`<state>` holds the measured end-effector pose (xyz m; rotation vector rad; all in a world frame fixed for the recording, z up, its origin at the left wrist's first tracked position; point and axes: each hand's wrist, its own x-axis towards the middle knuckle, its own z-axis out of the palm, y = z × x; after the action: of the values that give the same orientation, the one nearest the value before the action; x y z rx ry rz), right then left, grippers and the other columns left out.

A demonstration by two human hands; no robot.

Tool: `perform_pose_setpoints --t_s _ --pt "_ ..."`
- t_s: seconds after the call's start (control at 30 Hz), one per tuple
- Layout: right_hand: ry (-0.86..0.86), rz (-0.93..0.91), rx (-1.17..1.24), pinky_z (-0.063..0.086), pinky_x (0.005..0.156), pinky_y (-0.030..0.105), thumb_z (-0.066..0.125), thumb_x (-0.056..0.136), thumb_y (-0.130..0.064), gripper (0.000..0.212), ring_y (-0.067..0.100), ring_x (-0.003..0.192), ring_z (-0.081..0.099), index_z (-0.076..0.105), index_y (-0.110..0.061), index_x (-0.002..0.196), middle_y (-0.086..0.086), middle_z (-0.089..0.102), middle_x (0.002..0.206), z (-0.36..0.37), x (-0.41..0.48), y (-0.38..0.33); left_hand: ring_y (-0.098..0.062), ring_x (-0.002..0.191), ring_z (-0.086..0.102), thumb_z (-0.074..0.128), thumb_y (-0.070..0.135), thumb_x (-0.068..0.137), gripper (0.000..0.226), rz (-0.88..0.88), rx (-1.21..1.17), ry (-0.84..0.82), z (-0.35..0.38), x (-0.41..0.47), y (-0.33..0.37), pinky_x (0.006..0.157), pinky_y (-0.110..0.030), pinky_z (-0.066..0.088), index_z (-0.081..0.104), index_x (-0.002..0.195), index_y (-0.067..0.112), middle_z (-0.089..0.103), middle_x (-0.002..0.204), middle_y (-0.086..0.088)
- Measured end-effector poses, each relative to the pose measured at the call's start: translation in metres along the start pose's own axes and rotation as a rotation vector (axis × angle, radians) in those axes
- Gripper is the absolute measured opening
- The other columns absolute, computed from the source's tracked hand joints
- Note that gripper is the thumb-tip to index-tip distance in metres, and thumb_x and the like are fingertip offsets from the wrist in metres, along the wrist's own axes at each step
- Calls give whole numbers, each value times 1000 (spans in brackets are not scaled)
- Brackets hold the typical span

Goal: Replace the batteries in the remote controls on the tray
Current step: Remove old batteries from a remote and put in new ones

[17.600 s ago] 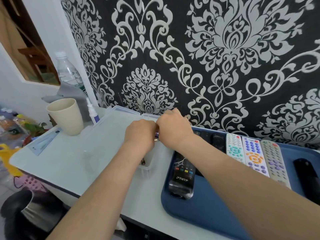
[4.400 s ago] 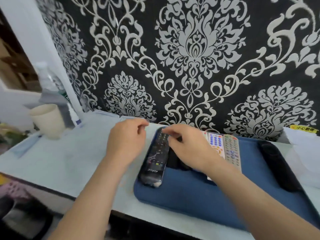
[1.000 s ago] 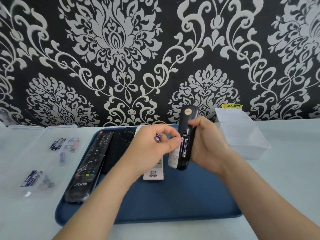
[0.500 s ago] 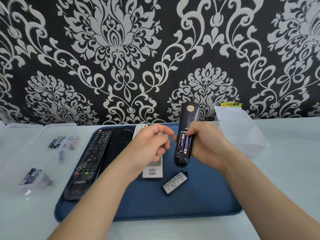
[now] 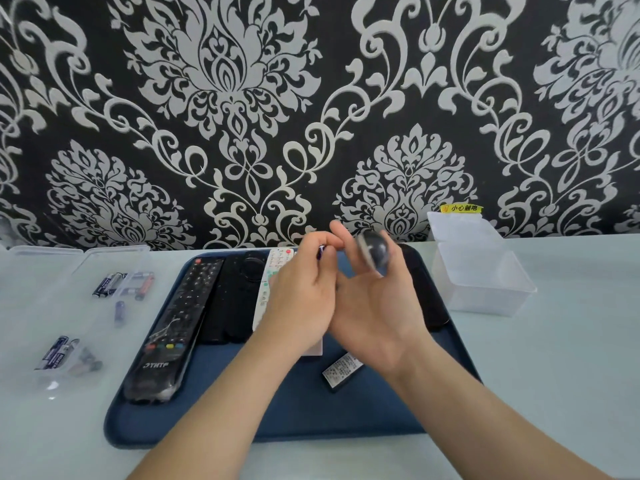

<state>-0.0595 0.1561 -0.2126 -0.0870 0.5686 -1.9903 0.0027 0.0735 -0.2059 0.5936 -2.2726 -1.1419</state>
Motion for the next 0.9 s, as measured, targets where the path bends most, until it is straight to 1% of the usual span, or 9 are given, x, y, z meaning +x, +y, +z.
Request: perform_pose_setpoints --t_s 0.13,0.3,0.37,0.43,0.5,0.57,0.67,0.77,0.9 --pt "-4 18 38 36 110 43 37 96 -56 60 30 124 57 62 -12 126 14 65 128 -2 -1 1 2 124 25 36 31 100 23 190 417 58 9 2 -5 107 -40 20 50 118 32 45 127 19" --pt "64 24 -18 37 111 44 38 94 -59 64 31 120 61 69 -9 119 16 66 127 -7 3 -2 -5 141 0 33 56 91 47 207 580 -163 8 -1 -10 115 -50 9 31 135 39 9 154 18" --pt "119 4 -82 47 100 38 40 93 -61 62 27 105 68 76 -12 105 12 69 120 -8 6 -5 -1 141 -7 45 54 85 54 181 510 -246 3 -1 -9 115 -48 7 29 135 44 -1 157 19" --pt "178 -18 -169 48 69 27 45 92 -59 57 18 75 63 73 -11 107 8 70 102 -10 11 -9 1 140 -9 57 45 77 67 167 454 -317 -5 0 -8 114 -44 7 26 136 47 -5 156 22" --pt "246 -54 -309 35 48 22 53 92 -52 48 12 56 49 67 -10 111 5 62 81 -11 12 -15 0 141 -2 62 32 77 77 114 323 -421 -14 -1 -4 115 -32 11 20 140 47 5 153 24" --pt "302 -79 -461 26 43 21 56 92 -46 37 10 48 42 63 -10 99 4 56 70 -11 12 -22 1 134 19 58 12 82 76 84 253 -442 -18 -1 -2 103 -12 21 24 142 45 30 134 30" --pt "255 -53 -558 20 42 20 58 92 -43 36 9 45 37 63 -7 93 3 51 65 -9 9 -29 -1 116 45 48 -5 79 68 189 281 -180 -19 1 -3 89 -1 29 54 129 40 43 112 44" --pt "179 -35 -602 18 41 19 57 92 -41 39 8 45 34 69 -6 103 4 50 70 -6 7 -30 -4 106 58 48 -2 79 48 279 323 77 -16 1 -7 90 -16 44 74 104 30 65 107 28" --pt "136 -41 -664 19 45 19 54 93 -40 36 14 58 37 74 -11 86 9 70 85 -5 5 -36 -10 89 64 50 8 74 33 311 283 263 -12 -1 -2 80 -27 49 75 91 22 70 93 15"
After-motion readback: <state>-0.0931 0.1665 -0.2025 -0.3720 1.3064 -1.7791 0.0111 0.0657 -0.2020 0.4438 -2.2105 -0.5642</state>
